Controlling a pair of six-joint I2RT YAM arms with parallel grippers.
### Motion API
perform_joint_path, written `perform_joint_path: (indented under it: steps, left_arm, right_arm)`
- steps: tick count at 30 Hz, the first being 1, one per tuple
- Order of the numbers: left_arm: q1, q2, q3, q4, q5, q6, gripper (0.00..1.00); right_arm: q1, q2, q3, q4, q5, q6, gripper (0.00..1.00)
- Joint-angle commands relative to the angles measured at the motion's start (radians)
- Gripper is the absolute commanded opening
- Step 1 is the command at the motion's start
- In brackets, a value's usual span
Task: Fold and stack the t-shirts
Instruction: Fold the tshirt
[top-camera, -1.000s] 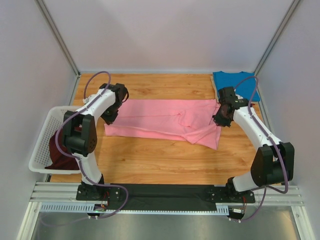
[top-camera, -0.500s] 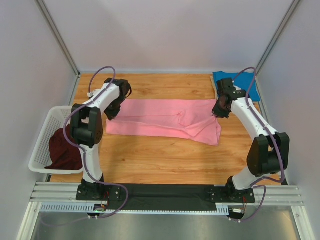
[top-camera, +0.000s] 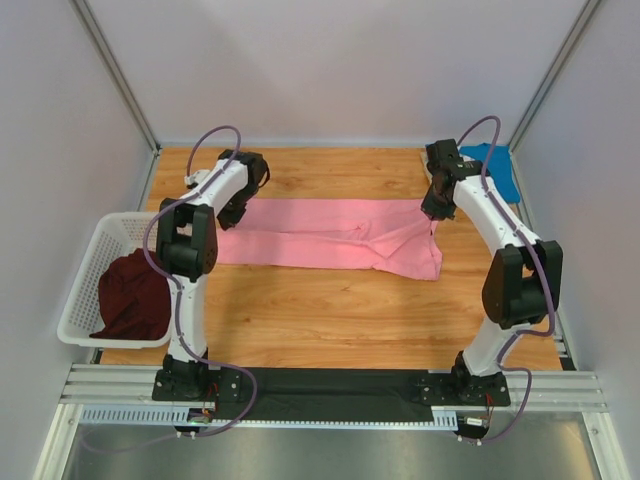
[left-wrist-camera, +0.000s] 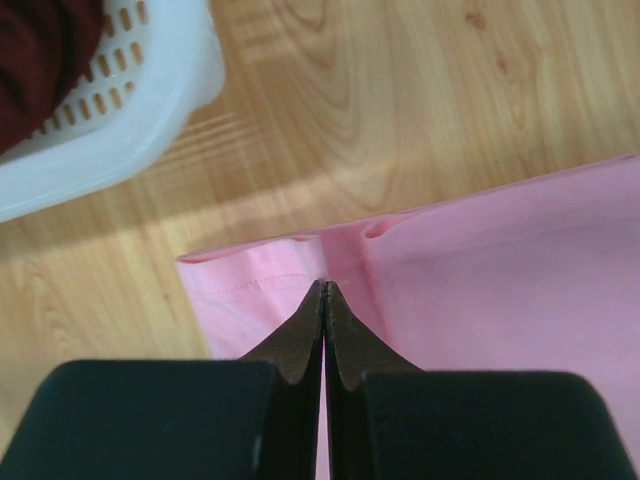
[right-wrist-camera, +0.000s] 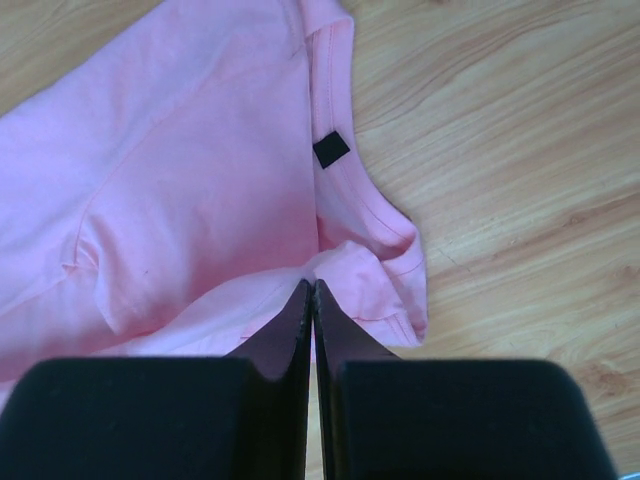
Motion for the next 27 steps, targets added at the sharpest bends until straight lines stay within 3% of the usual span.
perform_joint_path:
  steps: [1,16,19,20,22,23,24,27]
  left_arm:
    - [0.002,0.072,0.085,-0.278,-0.067,-0.039,0.0]
    - [0.003,0.115,0.141,-0.33,-0.13,-0.06,0.01]
    - [0.003,0.097,0.141,-0.334,-0.133,-0.062,0.1]
    - [0.003,0.086,0.142,-0.334,-0.133,-0.051,0.19]
    - [0.002,0.071,0.136,-0.334,-0.127,-0.047,0.27]
    - [0.0,0.042,0.128,-0.333,-0.126,-0.048,0.37]
    - [-0.001,0.026,0.122,-0.334,-0.129,-0.053,0.41]
    - [-0.019,-0.041,0.108,-0.334,-0.158,-0.039,0.47]
  right_arm:
    - [-0.005,0.036,0.052,-0.011,0.059,-0.04,0.0]
    - [-0.006,0.191,0.147,0.034,-0.028,-0.052,0.0]
    - [-0.005,0.218,0.196,0.018,-0.034,-0.048,0.0]
    - [-0.005,0.224,0.204,0.015,-0.036,-0.049,0.01]
    - [-0.006,0.24,0.234,0.0,-0.022,-0.052,0.07]
    - [-0.008,0.254,0.253,-0.014,-0.013,-0.052,0.15]
    - [-0.011,0.258,0.279,-0.05,-0.007,-0.051,0.18]
    - [-0.011,0.22,0.288,-0.13,0.01,-0.034,0.27]
